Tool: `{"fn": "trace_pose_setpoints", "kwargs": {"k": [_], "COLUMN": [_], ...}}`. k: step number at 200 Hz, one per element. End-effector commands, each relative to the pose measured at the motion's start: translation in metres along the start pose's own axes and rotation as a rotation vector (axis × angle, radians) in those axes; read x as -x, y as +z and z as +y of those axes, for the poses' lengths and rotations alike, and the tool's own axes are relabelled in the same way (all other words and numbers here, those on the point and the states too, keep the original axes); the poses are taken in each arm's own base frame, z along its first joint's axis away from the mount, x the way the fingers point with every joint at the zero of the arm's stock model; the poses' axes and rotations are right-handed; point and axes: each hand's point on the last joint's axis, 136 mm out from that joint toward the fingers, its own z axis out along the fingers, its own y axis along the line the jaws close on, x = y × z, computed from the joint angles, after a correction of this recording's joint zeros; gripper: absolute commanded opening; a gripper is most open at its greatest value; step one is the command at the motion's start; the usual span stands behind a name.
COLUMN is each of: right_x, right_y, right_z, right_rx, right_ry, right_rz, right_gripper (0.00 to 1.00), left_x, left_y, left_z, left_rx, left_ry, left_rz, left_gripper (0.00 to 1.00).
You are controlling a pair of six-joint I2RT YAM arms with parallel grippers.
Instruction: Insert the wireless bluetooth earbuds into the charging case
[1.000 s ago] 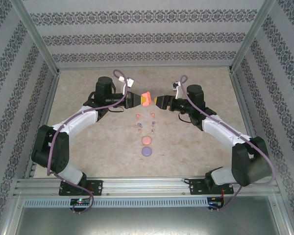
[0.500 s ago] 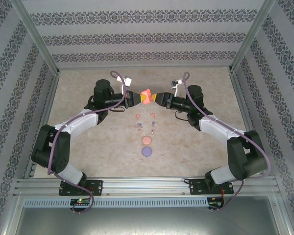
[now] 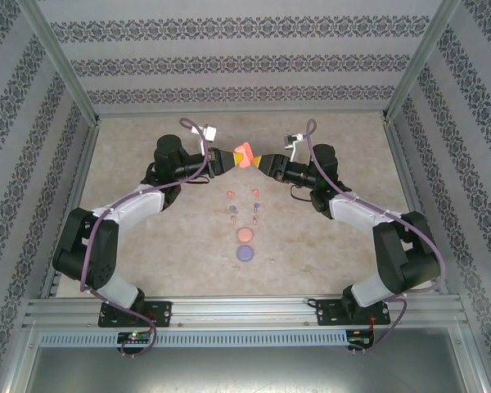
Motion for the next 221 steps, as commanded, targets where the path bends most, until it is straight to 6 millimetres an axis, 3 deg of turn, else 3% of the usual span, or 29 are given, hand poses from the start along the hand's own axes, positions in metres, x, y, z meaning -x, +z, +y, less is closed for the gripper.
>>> {"fn": "trace_pose_setpoints", "kwargs": {"k": [1,119,215,221], "right_x": [0.0,0.011,0.018,0.019], "right_y": [0.005,0.019,0.023,0.023], "right_z": [0.011,0.019,0.022,0.022], "right_rx": [0.055,0.094,0.112,0.111], "right_ry": [-0.025,-0.006,0.021,0.02], "right_rz": [0.0,-0.022,-0.039,-0.041], "right_gripper": [0.45,0.35,0.02,0.01], "left_x": [0.007,0.0,-0.006,-0.006], "left_y": [0.001,0.001,0.003,0.003], "left_z": [-0.002,0.005,0.009,0.012], "left_rx": [-0.024,-0.026,-0.015,-0.001], "left_ry": [0.024,0.005,-0.008,-0.013], "left_rz": [-0.04,-0.041,-0.04,-0.045], "left_gripper": [0.0,0.0,0.0,0.07]}}
